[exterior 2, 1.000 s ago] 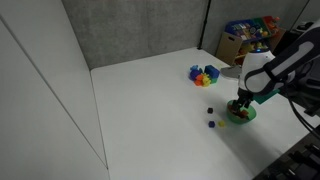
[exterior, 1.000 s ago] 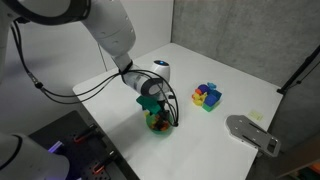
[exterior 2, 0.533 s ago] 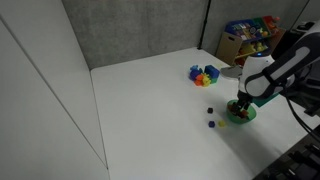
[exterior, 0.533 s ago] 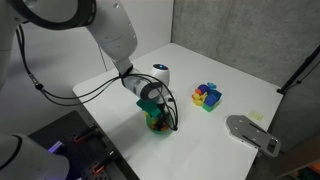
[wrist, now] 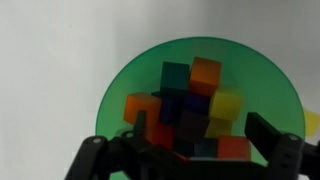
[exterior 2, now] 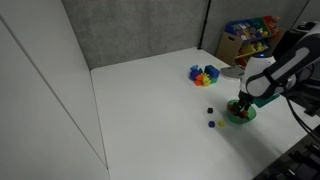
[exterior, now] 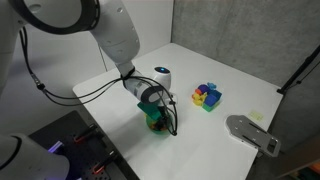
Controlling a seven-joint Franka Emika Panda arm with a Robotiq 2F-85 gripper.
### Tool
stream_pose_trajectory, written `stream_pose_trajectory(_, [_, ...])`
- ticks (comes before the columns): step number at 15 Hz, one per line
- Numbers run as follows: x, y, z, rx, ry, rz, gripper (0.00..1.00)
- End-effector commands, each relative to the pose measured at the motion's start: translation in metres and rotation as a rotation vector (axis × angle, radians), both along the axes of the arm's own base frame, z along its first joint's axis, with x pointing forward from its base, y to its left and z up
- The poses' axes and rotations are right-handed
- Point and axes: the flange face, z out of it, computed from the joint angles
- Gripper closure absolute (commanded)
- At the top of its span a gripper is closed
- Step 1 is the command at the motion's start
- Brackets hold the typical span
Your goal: Take a small brown block out of the bowl and put it on the small blue block on the table
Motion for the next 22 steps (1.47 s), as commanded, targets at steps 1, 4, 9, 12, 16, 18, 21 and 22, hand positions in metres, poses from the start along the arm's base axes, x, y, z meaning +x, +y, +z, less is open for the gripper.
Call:
stream_pose_trajectory(1, [-0.003, -0.0054, -0.003, 0.024, -0.006, -0.023, 0.0])
stream_pose_trajectory(4, [-0.0034, -0.0076, -0.0055, 0.023, -0.003, -0.029, 0.21])
stream_pose_trajectory(9, [-0.0009, -0.0083, -0.0039, 0.018, -0.01, -0.027, 0.6])
stream_pose_trajectory(12, [0.0, -0.0078, -0.0032, 0.018, -0.011, -0.025, 0.84])
stream_pose_trajectory(16, [0.0001, -0.0064, -0.0025, 0.019, -0.01, -0.021, 0.98])
stream_pose_trajectory(18, [0.0008, -0.006, -0.0009, 0.019, -0.013, -0.021, 0.95])
stream_pose_trajectory(21, [0.0006, -0.0058, -0.0008, 0.02, -0.009, -0.021, 0.91])
stream_pose_trajectory(22, [0.0006, -0.0057, -0.0004, 0.021, -0.007, -0.02, 0.74])
